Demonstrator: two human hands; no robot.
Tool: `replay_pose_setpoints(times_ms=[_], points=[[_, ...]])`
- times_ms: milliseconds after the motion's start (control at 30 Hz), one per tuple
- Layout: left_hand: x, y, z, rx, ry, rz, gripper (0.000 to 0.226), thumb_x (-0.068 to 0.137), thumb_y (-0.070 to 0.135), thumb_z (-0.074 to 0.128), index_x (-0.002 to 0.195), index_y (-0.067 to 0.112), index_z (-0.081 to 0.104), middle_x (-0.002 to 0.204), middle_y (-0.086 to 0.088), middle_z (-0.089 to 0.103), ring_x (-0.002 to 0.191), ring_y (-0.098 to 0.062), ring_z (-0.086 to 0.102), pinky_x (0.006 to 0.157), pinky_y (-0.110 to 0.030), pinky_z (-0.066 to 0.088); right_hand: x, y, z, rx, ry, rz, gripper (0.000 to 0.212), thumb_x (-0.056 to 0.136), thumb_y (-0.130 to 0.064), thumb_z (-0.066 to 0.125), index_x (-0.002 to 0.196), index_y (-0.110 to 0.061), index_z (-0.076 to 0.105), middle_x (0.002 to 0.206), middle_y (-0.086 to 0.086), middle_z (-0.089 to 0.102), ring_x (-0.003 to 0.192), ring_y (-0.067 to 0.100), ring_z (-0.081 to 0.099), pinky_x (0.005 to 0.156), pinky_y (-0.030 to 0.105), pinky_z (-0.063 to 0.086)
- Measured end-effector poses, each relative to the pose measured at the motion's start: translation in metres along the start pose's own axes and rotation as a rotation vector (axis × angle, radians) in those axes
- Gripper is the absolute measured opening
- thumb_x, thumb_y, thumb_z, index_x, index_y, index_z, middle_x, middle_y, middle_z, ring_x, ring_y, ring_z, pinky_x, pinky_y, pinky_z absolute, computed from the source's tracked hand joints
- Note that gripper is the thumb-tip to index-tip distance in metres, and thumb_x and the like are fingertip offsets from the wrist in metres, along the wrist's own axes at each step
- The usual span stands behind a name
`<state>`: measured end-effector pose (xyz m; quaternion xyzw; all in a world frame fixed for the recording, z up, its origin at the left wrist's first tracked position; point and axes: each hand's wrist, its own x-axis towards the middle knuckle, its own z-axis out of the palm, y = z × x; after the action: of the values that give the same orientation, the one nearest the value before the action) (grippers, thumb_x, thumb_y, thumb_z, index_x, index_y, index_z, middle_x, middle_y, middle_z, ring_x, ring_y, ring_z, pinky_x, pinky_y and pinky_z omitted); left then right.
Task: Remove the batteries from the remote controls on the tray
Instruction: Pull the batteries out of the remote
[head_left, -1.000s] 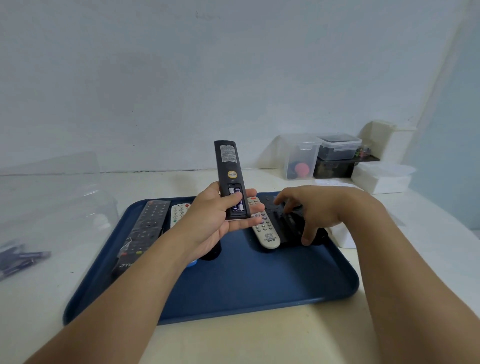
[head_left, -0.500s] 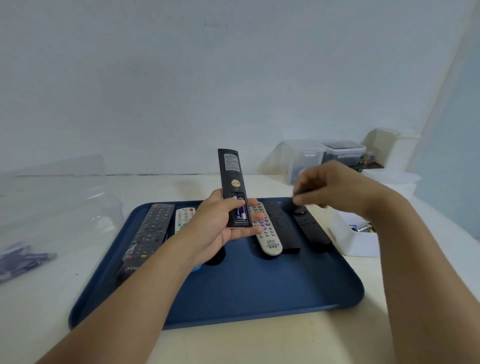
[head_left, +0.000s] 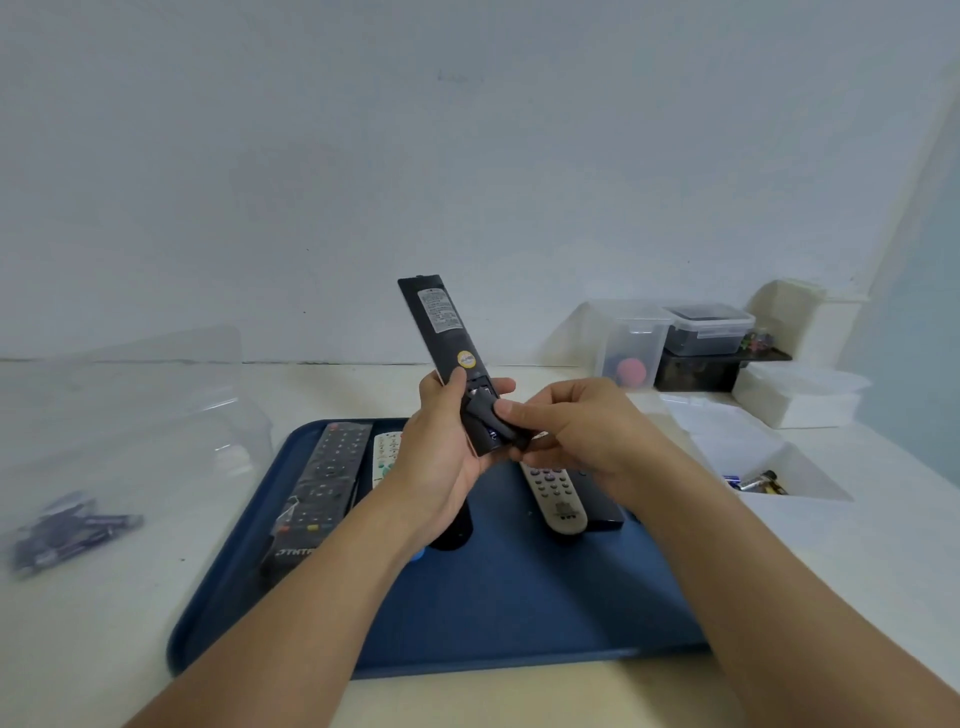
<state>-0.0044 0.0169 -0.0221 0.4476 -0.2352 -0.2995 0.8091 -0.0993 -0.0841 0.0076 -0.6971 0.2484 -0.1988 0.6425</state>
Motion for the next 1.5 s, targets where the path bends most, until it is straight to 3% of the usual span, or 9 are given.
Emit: replay_pose_setpoints(times_ms=[100, 200, 500, 800, 933, 1100, 1300, 1400, 1500], points=[[0.002, -0.001, -0.001, 0.008, 0.021, 0.027, 0.032, 0.109, 0.037, 0.032, 0.121, 0.010, 0.044, 0.116, -0.016, 0.065, 0.097, -0.034, 0.065, 0.094, -0.063, 0.050, -0.002, 0.002, 0.009, 0.160, -0.040, 0.064, 0.030, 0.085, -0.013, 0.077, 0.072, -0.007, 0.051, 0.074, 0.017, 0.068, 0.060, 0.025, 0.069, 0.052, 0.022, 0.056], [0.006, 0.000, -0.003, -0.016, 0.047, 0.017, 0.050, 0.108, 0.043, 0.031, 0.136, 0.003, 0.043, 0.111, -0.014, 0.064, 0.095, -0.029, 0.068, 0.100, -0.058, 0.050, -0.003, 0.006, 0.018, 0.314, -0.056, 0.107, 0.028, 0.087, -0.010, 0.075, 0.072, -0.007, 0.051, 0.088, 0.015, 0.062, 0.070, 0.023, 0.067, 0.055, 0.021, 0.058], [0.007, 0.003, -0.007, -0.098, 0.070, -0.002, 0.059, 0.106, 0.044, 0.040, 0.143, -0.002, 0.040, 0.115, -0.019, 0.061, 0.103, -0.030, 0.063, 0.081, -0.035, 0.060, -0.001, 0.006, 0.026, 0.568, -0.024, 0.135, 0.014, 0.090, -0.007, 0.069, 0.084, 0.002, 0.060, 0.065, 0.005, 0.068, 0.060, 0.012, 0.070, 0.056, 0.019, 0.059], [0.005, 0.000, -0.009, 0.015, 0.015, 0.032, 0.060, 0.104, 0.050, 0.036, 0.137, 0.001, 0.043, 0.116, -0.017, 0.062, 0.100, -0.029, 0.067, 0.073, -0.038, 0.060, -0.006, 0.005, 0.025, 0.288, -0.056, 0.148, 0.031, 0.091, -0.024, 0.072, 0.099, 0.001, 0.057, 0.071, 0.012, 0.068, 0.057, 0.023, 0.070, 0.051, 0.025, 0.058], [0.005, -0.001, -0.010, 0.046, -0.010, 0.060, 0.046, 0.107, 0.046, 0.031, 0.127, 0.008, 0.046, 0.108, -0.011, 0.063, 0.096, -0.025, 0.064, 0.075, -0.038, 0.058, -0.005, 0.007, 0.022, 0.260, -0.042, 0.149, 0.032, 0.087, -0.027, 0.076, 0.092, 0.000, 0.059, 0.063, 0.008, 0.063, 0.051, 0.021, 0.065, 0.051, 0.026, 0.058], [0.002, 0.002, -0.010, 0.003, 0.009, -0.001, 0.065, 0.104, 0.054, 0.034, 0.138, -0.001, 0.044, 0.113, -0.015, 0.061, 0.107, -0.031, 0.061, 0.076, -0.034, 0.059, -0.002, 0.009, 0.022, 0.214, -0.031, 0.125, 0.037, 0.085, -0.033, 0.077, 0.087, -0.001, 0.058, 0.065, 0.011, 0.061, 0.052, 0.021, 0.064, 0.048, 0.025, 0.055], [-0.002, 0.005, -0.008, -0.078, 0.010, -0.069, 0.051, 0.108, 0.043, 0.035, 0.135, 0.002, 0.049, 0.108, -0.016, 0.060, 0.097, -0.024, 0.063, 0.086, -0.040, 0.059, 0.002, 0.016, 0.020, 0.050, 0.009, 0.080, 0.044, 0.081, -0.045, 0.078, 0.068, -0.014, 0.051, 0.058, 0.005, 0.054, 0.040, 0.011, 0.047, 0.036, 0.018, 0.033], [-0.002, 0.010, -0.008, -0.114, 0.003, -0.106, 0.041, 0.110, 0.033, 0.036, 0.132, 0.001, 0.049, 0.104, -0.018, 0.062, 0.087, -0.021, 0.069, 0.077, -0.042, 0.062, 0.006, 0.018, 0.019, -0.070, 0.101, -0.085, 0.041, 0.078, -0.044, 0.082, 0.070, -0.015, 0.053, 0.060, 0.003, 0.056, 0.041, 0.009, 0.044, 0.041, 0.019, 0.033], [-0.004, 0.013, -0.006, -0.130, -0.031, -0.180, 0.027, 0.110, 0.022, 0.035, 0.123, 0.006, 0.053, 0.095, -0.018, 0.066, 0.067, -0.021, 0.074, 0.060, -0.038, 0.060, 0.008, 0.016, 0.017, -0.305, 0.170, -0.426, 0.028, 0.080, -0.035, 0.082, 0.102, -0.028, 0.066, 0.098, -0.004, 0.059, 0.072, 0.006, 0.056, 0.066, 0.019, 0.046]])
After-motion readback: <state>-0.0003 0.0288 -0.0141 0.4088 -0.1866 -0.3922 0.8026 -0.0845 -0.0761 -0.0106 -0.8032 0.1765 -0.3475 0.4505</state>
